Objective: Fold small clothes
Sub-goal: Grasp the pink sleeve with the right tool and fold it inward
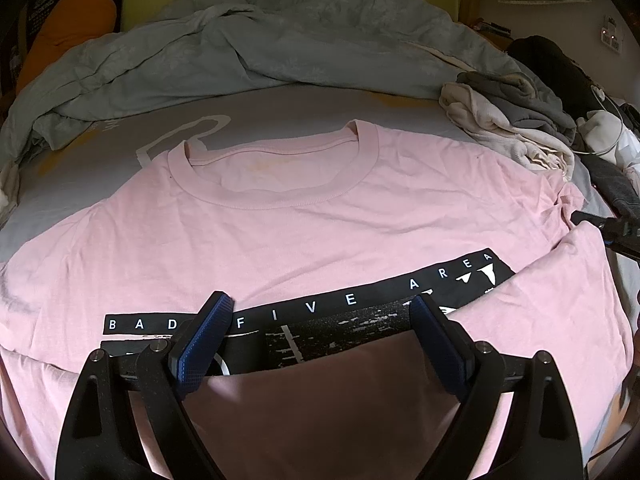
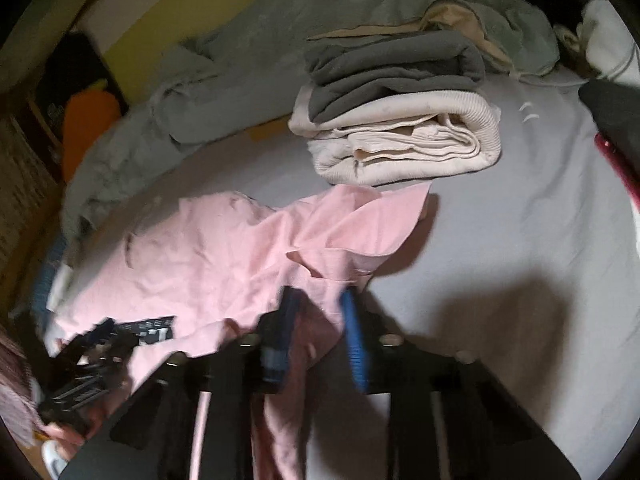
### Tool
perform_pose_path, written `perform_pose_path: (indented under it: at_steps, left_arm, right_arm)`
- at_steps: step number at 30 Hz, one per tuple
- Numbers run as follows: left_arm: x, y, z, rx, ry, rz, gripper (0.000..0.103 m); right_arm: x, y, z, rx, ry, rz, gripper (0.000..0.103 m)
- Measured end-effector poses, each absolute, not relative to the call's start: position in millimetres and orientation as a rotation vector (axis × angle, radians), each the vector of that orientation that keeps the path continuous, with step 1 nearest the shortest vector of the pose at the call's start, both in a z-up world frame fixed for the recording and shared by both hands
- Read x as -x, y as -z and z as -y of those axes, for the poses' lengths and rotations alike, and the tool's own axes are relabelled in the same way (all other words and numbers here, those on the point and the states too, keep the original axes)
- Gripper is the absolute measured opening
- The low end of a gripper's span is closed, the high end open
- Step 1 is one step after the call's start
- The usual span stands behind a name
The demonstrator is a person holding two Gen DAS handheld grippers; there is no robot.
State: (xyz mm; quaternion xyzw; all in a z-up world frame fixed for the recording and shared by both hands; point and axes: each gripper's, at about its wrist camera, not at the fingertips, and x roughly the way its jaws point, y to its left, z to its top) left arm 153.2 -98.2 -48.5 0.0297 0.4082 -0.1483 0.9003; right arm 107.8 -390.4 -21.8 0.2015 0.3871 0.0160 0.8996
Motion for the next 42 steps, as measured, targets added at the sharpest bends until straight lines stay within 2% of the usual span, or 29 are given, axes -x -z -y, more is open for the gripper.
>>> perform_pose_path:
  at_steps: [6,18,20,28,29,30,31,32,33,34,36,38,42]
  left_arm:
    - [-153.4,48.4,98.4,-0.061,0.307,-0.845,0.09]
    - [-153.6,49.2,98.8,-0.06,0.308,-0.847,0.091]
    - [-153.3,50.2,99.4,-0.06,0.308,-0.848,0.091]
    - [-153.8,49.7,99.4,-0.061,0.307,-0.848,0.091]
    - [-153.8,49.6,99.3,-0.061,0.307,-0.849,0.091]
    - [-153.8,49.7,99.3,-0.06,0.307,-0.849,0.091]
    - [-153.7,49.7,99.4,-0.061,0.307,-0.849,0.091]
    - [-153.8,49.6,99.3,-0.061,0.307,-0.848,0.091]
    - [-153.8,49.6,99.3,-0.061,0.307,-0.849,0.091]
    - [-153.7,49.7,99.3,-0.061,0.307,-0.849,0.091]
    - [-153.9,49.5,99.3,-0.06,0.307,-0.849,0.091]
    - [-153.9,49.4,99.3,-0.06,0.308,-0.849,0.091]
    - [-153.6,49.7,99.8,-0.061,0.307,-0.85,0.091]
  right_arm:
    - [-86.0,11.8,400.8,-0.416,0.018,-0.753,0.005]
    - [-29.8,30.4,416.6,-0.536,0.107,-0.861,0.005]
    - [-21.6,32.7,420.5,-0.571,0.104,-0.862,0.003]
    - [3.9,24.8,433.0,-0.654,0.06,-0.751,0.005]
    - [-1.2,21.8,433.1,-0.654,0.06,-0.75,0.02]
    - [-9.6,19.1,433.6,-0.657,0.051,-0.761,0.054]
    - [-14.4,17.3,434.4,-0.662,0.037,-0.759,0.069]
    - [-20.5,16.0,435.0,-0.671,0.03,-0.748,0.069]
    - [-25.9,16.0,434.7,-0.669,0.042,-0.758,0.055]
    - [-34.3,17.8,433.5,-0.653,0.051,-0.792,0.047]
    - [-49.8,28.7,428.5,-0.623,0.043,-0.881,0.018]
    - [-45.9,34.9,422.9,-0.621,0.015,-0.898,0.007]
    - [-17.8,27.2,409.5,-0.527,0.012,-0.848,0.005]
